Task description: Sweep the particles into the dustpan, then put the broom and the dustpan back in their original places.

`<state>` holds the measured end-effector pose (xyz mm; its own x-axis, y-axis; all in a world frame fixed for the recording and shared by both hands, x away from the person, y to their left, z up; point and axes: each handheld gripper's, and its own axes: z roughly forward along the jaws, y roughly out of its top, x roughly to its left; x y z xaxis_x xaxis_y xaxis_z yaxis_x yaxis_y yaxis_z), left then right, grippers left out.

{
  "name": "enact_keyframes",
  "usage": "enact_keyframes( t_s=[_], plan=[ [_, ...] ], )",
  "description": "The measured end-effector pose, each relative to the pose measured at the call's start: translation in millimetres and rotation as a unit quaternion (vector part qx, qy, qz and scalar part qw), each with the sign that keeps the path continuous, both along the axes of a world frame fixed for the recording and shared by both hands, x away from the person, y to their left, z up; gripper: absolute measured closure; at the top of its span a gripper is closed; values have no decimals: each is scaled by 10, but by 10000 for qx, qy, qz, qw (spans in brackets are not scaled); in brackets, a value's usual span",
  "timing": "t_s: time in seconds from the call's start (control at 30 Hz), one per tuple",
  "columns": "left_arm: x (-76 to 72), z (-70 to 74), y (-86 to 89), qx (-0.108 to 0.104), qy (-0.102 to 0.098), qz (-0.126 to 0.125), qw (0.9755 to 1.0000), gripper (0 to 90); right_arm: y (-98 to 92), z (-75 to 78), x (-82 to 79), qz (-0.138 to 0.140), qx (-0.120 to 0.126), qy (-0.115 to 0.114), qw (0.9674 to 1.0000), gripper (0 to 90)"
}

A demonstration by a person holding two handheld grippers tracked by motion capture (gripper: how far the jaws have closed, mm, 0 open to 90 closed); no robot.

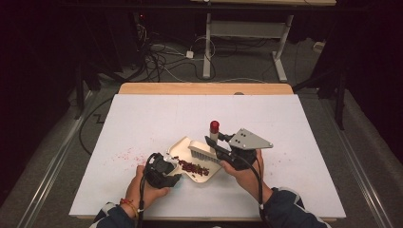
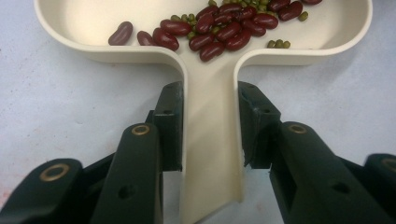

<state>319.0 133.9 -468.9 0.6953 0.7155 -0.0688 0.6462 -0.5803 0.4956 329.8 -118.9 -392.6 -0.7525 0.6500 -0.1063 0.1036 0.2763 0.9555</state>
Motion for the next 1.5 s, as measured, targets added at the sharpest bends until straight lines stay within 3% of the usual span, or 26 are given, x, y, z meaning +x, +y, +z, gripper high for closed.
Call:
enact_keyframes(
  t_s=[0.4,0.73,0.93,1.1,1.5],
  plan=[
    [-1,25,8,-100,-3,70,9999,634,-16,47,-59,230,188,205,9993,695],
    [22,18,62,-61,-67,173,9998,634,-85,156,-95,288,259,122,9992,694],
    [46,10,97,-40,-111,289,9995,634,-211,222,-104,124,259,41,9996,694],
    [42,8,141,-15,-152,390,9991,633,-336,235,-95,183,213,81,9996,694],
    [79,-6,270,-7,-203,698,9974,633,-840,309,-145,-80,196,95,9997,694]
  ],
)
